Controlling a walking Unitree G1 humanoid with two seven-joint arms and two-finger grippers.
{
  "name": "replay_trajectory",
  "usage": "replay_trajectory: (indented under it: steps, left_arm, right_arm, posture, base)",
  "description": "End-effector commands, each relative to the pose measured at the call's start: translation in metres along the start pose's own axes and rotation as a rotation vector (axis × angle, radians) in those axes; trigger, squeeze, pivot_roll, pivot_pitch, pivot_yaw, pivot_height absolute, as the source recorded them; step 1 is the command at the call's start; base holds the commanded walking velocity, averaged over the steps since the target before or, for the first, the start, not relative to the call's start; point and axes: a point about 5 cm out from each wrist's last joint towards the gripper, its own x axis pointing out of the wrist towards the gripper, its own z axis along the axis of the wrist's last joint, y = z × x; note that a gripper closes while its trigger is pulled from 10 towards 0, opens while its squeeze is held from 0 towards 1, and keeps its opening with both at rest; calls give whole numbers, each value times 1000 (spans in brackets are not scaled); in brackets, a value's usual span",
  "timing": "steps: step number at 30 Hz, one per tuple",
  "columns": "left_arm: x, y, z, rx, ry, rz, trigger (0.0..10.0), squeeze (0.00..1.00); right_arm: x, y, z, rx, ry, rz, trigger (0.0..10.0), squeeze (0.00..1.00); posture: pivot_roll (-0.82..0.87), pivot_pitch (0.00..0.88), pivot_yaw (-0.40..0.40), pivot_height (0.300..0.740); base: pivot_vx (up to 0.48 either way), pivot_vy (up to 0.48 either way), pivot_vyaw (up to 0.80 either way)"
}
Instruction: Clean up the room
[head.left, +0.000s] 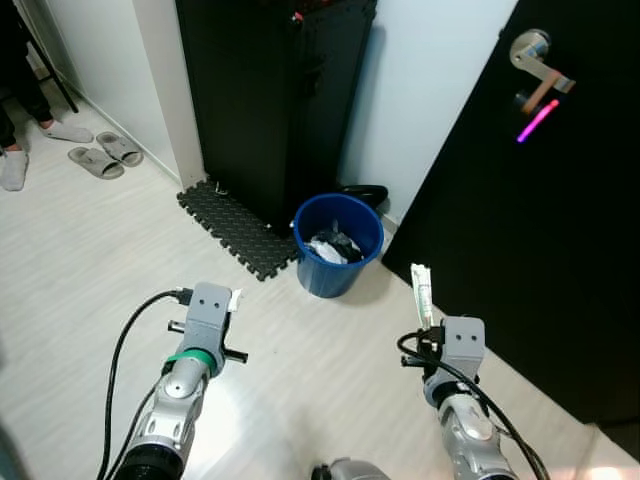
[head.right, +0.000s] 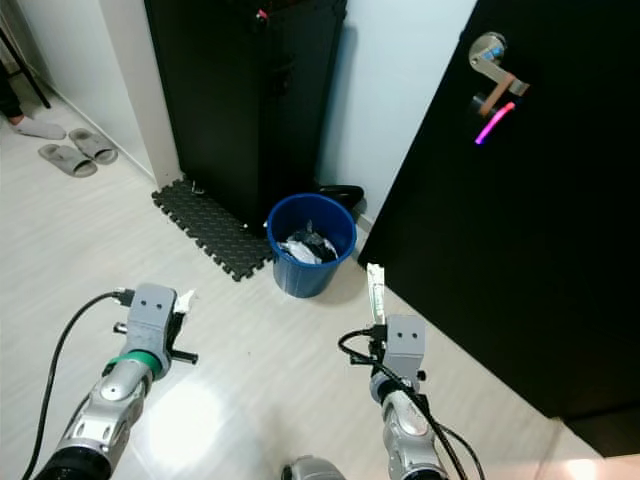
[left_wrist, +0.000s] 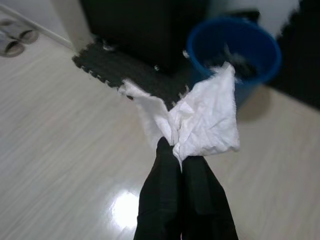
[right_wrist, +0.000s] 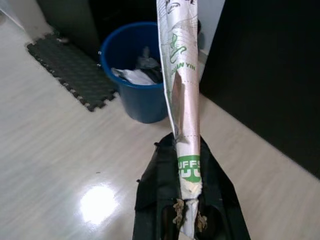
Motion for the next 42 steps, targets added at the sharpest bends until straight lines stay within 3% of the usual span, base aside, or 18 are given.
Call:
replay_trajectory:
  steps: [1,9,32,42]
  left_arm:
    - [-5,8,-11,5,39,21,10000,0]
    - [-4,8,-11,5,37,21,10000,0]
    - [-4,8,-12,7,44,15,10000,0]
    - [-4,3,-12,13,51,-14,10000,0]
  right_arm:
    - [1,4,0,5,-4,9,10000,0]
    - [1,4,-1,20,7,4,10000,0]
    - [1,-1,-1,-10,11,-31,10000,0]
    - [2,-3,-1,14,22,-42,10000,0]
  posture:
    - [46,30,-7,727]
    - [45,28,-5,727]
    - [46,32,-4,727]
    - [47,28,-5,727]
  base:
    - [472,0,0]
    - [472,0,-400]
    - [462,0,0]
    - [0,0,-473]
